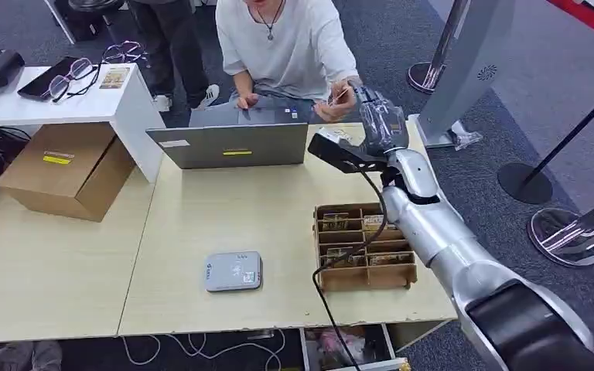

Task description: Pass the card to the sensor for recognition and then transmit it.

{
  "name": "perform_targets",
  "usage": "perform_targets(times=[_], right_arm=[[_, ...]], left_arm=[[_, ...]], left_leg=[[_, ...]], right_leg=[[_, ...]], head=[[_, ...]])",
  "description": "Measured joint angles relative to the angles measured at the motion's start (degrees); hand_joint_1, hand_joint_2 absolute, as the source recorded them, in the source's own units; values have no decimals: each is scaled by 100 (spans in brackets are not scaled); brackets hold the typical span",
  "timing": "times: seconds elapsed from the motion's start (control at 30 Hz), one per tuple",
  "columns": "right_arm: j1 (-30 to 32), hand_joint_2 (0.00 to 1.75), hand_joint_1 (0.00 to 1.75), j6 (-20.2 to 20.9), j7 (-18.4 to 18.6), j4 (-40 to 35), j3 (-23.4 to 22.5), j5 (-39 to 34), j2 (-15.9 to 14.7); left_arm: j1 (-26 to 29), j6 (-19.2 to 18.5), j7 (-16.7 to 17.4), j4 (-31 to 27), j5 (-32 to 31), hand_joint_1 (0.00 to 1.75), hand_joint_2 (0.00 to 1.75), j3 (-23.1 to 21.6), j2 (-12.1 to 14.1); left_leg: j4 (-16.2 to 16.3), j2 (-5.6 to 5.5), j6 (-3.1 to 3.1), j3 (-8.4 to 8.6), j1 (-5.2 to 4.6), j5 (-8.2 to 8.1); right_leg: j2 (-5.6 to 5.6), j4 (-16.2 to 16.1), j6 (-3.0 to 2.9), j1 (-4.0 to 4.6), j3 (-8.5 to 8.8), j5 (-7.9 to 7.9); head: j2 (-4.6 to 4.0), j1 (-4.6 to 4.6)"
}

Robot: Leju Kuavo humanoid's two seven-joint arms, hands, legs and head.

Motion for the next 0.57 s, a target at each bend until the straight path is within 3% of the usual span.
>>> perform_targets(times=[0.1,0.13,0.3,0.57], right_arm=[[50,175,0,-9,-112,-114,0,-222,-2],[83,0,0,9,-160,-191,-4,-333,-7],[301,0,0,326,-446,-670,-68,-1000,-31],[1099,0,0,1279,-945,-1942,-177,-2712,-116]], left_arm=[[-1,2,0,0,0,0,0,0,0],[0,2,0,0,2,0,0,0,0],[0,2,4,0,13,0,0,0,-2],[-2,13,17,0,42,0,0,0,-7]], left_leg=[[0,1,0,0,0,0],[0,2,0,0,1,0],[0,2,0,0,1,0],[0,1,0,-2,2,-1]], right_leg=[[4,0,0,0,-2,0],[4,0,0,0,-3,0],[3,0,0,1,-3,0],[2,0,-1,1,-5,-1]], head=[[0,0],[0,2],[0,0],[0,2]])
